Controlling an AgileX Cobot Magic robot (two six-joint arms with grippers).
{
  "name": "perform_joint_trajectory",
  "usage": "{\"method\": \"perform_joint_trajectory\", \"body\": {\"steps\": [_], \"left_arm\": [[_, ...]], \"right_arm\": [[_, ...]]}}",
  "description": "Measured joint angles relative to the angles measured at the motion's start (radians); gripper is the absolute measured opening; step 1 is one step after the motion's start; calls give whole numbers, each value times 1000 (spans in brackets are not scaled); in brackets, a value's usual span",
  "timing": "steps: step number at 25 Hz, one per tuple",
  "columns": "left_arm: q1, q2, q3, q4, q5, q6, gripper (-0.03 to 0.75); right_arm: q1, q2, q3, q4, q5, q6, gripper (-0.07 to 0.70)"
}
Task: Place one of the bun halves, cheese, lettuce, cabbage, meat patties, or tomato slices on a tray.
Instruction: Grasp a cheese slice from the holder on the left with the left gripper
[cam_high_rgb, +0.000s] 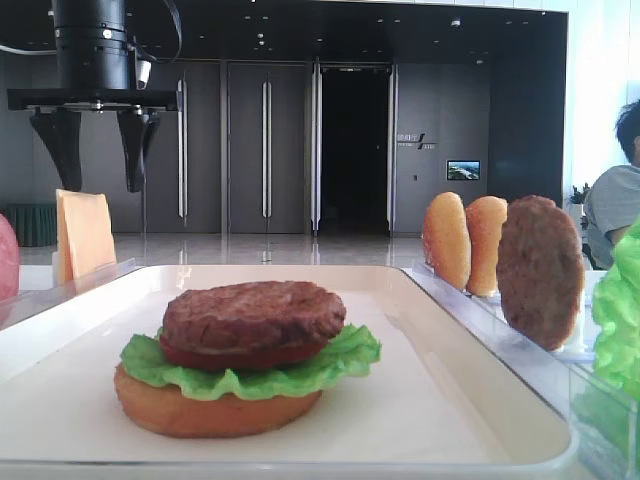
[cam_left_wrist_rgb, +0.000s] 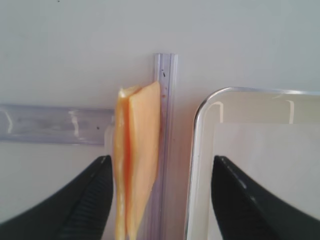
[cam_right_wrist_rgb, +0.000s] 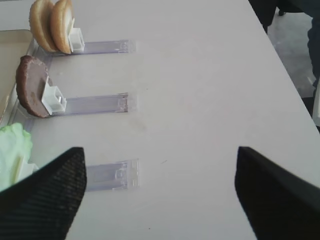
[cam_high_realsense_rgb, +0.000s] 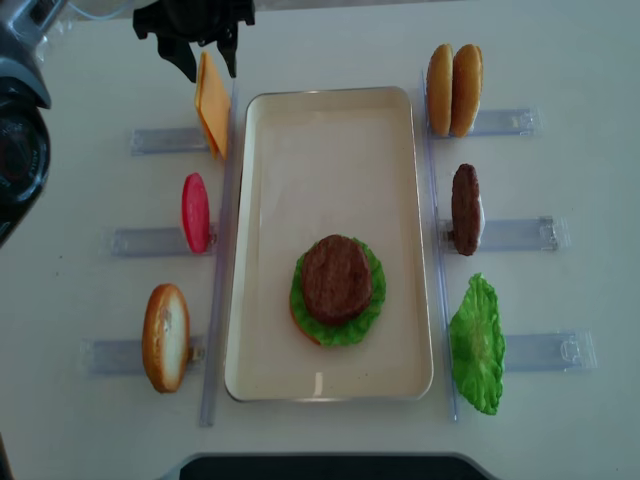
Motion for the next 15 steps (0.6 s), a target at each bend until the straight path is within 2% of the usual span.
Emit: {"method": "perform_joint_trajectory", "body": {"steps": [15], "left_arm": [[0,0,0,-77,-2,-1,471]], "right_arm": [[0,0,0,0,0,0,577]]}}
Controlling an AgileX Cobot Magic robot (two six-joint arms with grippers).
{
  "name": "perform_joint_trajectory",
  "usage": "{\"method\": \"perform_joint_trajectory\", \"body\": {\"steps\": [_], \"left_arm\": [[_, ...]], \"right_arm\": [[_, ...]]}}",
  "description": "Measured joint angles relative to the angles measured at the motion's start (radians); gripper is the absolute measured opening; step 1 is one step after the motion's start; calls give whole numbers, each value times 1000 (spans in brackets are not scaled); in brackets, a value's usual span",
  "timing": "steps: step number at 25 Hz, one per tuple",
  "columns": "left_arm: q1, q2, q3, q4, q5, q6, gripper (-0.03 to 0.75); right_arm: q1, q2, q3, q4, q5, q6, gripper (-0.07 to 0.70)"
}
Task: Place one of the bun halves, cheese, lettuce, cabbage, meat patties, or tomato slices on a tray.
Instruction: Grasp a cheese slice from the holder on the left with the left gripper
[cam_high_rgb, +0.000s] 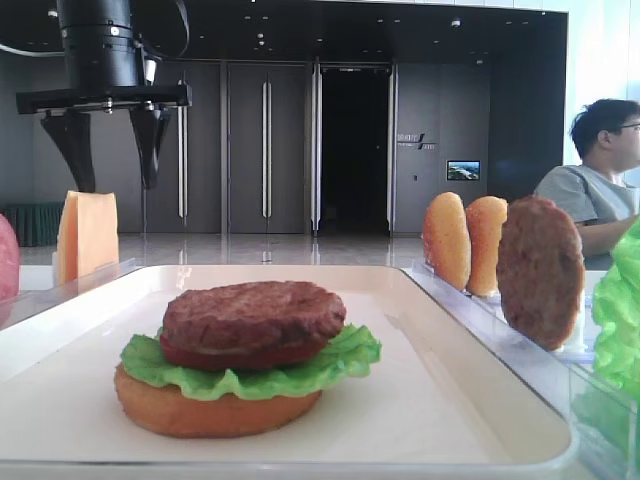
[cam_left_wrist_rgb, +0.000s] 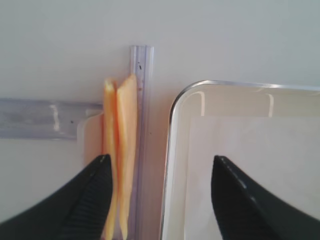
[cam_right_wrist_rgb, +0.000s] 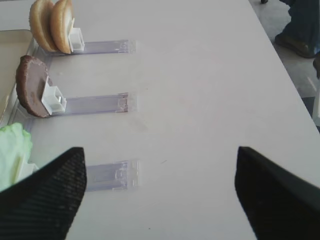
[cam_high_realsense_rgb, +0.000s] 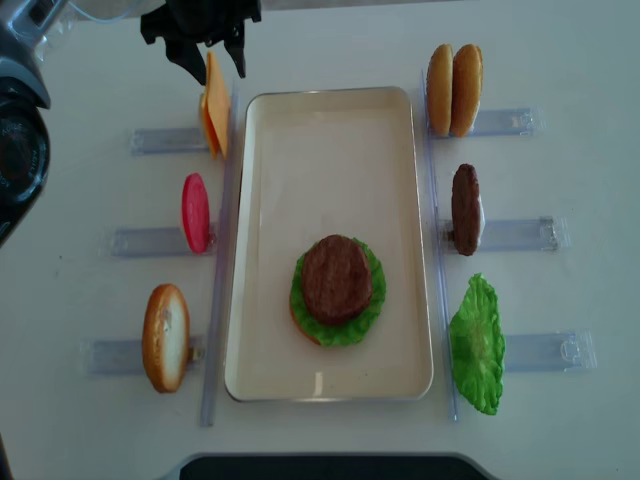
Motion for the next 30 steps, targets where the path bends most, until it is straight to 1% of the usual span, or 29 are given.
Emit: {"method": "perform_joint_trajectory", "body": {"steps": [12,19,30], "left_arm": [[0,0,-2,-24,0,0,471],[0,3,-65,-40,0,0,471],[0,3,-60,-60,0,17,471]], "right_arm": [[0,0,0,0,0,0,577],[0,0,0,0,0,0,577],[0,0,0,0,0,0,577]]}}
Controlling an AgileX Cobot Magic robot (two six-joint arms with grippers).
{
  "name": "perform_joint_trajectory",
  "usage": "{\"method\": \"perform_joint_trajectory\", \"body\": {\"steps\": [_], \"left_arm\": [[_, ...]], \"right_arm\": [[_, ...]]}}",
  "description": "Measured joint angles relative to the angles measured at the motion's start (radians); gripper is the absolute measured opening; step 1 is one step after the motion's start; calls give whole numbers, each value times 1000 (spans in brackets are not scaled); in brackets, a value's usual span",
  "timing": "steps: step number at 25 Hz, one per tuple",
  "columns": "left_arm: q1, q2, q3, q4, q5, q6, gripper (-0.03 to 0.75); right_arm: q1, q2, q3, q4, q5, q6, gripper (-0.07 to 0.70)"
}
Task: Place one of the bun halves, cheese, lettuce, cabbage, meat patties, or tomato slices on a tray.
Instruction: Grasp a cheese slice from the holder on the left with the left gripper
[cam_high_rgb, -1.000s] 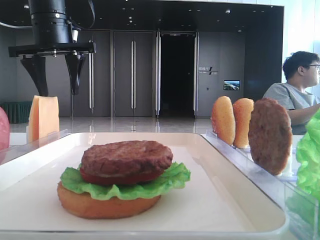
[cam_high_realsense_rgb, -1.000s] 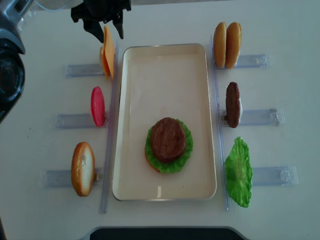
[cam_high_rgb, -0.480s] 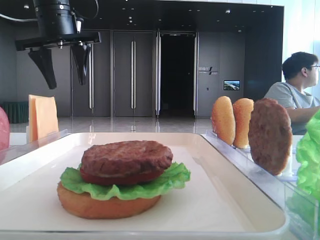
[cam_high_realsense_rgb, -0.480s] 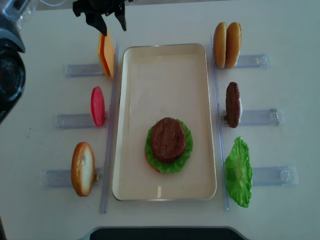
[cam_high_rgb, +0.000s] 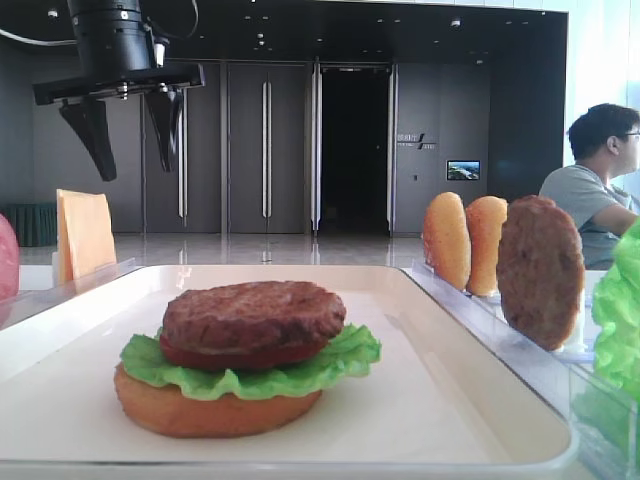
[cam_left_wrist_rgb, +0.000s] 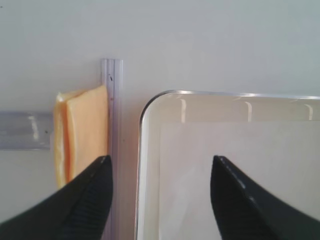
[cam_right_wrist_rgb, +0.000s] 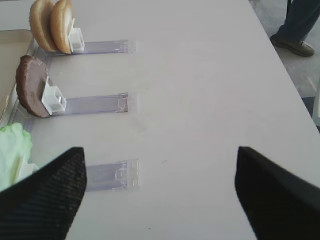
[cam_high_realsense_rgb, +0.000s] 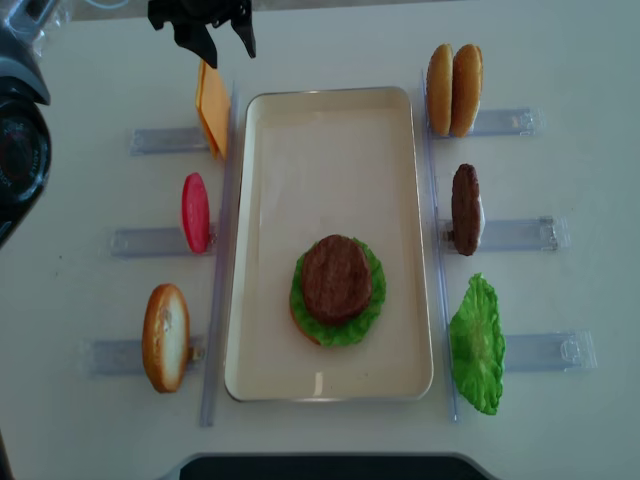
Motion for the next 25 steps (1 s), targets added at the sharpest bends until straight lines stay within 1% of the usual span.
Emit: {"method": "perform_joint_trajectory", "body": {"steps": [18,25], "left_arm": [[12,-2,1,63,0,3,471],[28,-6,23,46,1,11,471]], "right_arm": [[0,0,0,0,0,0,577],[0,0,0,0,0,0,577]]}}
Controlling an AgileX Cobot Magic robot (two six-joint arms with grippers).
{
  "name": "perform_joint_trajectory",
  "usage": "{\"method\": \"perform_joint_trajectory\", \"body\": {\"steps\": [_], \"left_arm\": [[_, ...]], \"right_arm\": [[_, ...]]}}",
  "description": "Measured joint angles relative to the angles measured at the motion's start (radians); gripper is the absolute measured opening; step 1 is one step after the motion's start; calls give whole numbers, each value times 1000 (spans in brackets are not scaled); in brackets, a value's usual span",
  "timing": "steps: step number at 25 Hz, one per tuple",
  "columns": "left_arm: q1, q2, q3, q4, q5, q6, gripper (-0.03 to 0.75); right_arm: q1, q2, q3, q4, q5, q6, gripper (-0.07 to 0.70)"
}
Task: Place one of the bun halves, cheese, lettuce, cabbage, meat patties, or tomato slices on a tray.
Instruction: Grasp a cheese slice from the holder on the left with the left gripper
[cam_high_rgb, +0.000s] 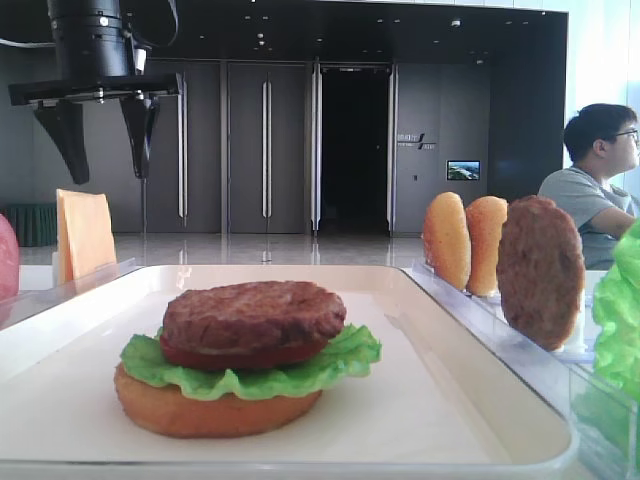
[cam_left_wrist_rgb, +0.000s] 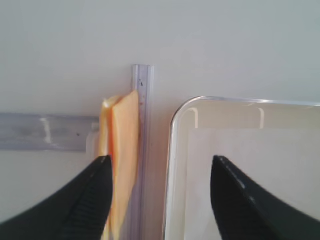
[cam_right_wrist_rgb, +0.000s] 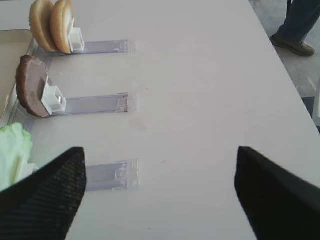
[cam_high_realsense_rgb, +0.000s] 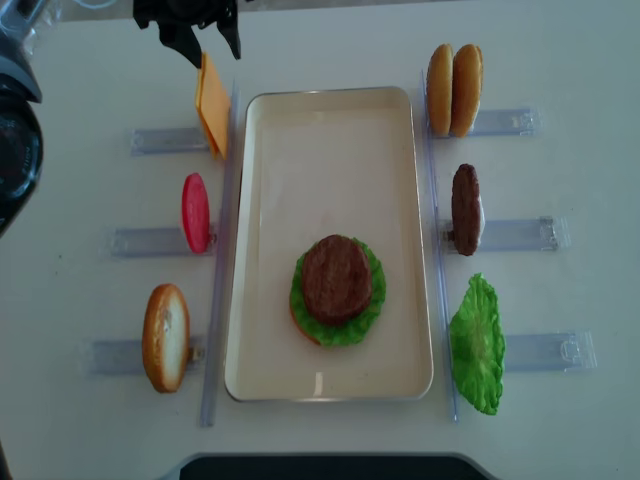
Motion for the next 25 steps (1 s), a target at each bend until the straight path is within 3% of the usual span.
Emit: {"method": "perform_joint_trajectory", "body": {"steps": [25], "left_arm": [[3,11,14,7,0,-8,471]], "right_arm": [[0,0,0,0,0,0,577]]}}
